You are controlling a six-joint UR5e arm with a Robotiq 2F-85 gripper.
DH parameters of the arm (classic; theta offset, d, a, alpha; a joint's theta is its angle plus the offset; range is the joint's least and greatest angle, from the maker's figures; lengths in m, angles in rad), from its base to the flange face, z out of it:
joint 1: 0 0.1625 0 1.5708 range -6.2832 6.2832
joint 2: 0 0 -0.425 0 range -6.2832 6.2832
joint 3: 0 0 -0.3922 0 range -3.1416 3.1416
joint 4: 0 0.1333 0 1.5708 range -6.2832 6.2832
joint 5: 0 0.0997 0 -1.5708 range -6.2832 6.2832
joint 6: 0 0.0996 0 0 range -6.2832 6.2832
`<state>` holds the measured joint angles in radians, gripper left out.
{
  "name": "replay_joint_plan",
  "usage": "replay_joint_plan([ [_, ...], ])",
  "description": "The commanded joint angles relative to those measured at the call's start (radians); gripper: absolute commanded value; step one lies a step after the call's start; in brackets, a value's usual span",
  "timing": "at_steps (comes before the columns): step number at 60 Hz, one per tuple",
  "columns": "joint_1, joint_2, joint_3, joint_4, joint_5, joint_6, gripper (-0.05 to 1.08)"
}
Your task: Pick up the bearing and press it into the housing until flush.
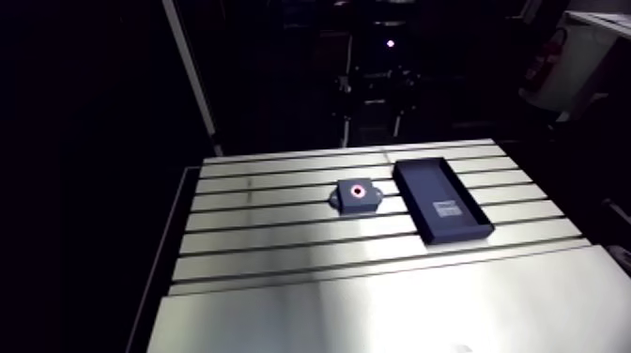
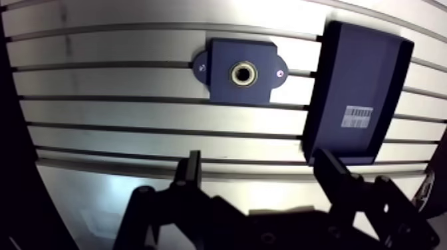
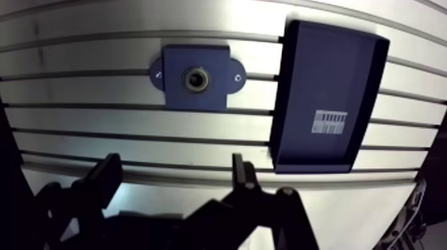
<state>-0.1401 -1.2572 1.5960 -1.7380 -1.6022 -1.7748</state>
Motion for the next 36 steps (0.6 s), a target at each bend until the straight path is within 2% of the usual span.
replay_joint_plan([
  [1, 0.002, -0.064, -0.106, 0.171, 0.002, 0.002, 0.00],
  [17, -0.002, -0.161, -0.118, 0.232, 0.003, 0.002, 0.00],
  [24, -0.003, -0.182, -0.111, 0.258, 0.007, 0.002, 0.00],
  [27, -0.004, -0.197, -0.107, 0.260, 0.015, 0.006, 0.00],
  [36, -0.007, -0.213, -0.131, 0.277, 0.015, 0.010, 0.00],
])
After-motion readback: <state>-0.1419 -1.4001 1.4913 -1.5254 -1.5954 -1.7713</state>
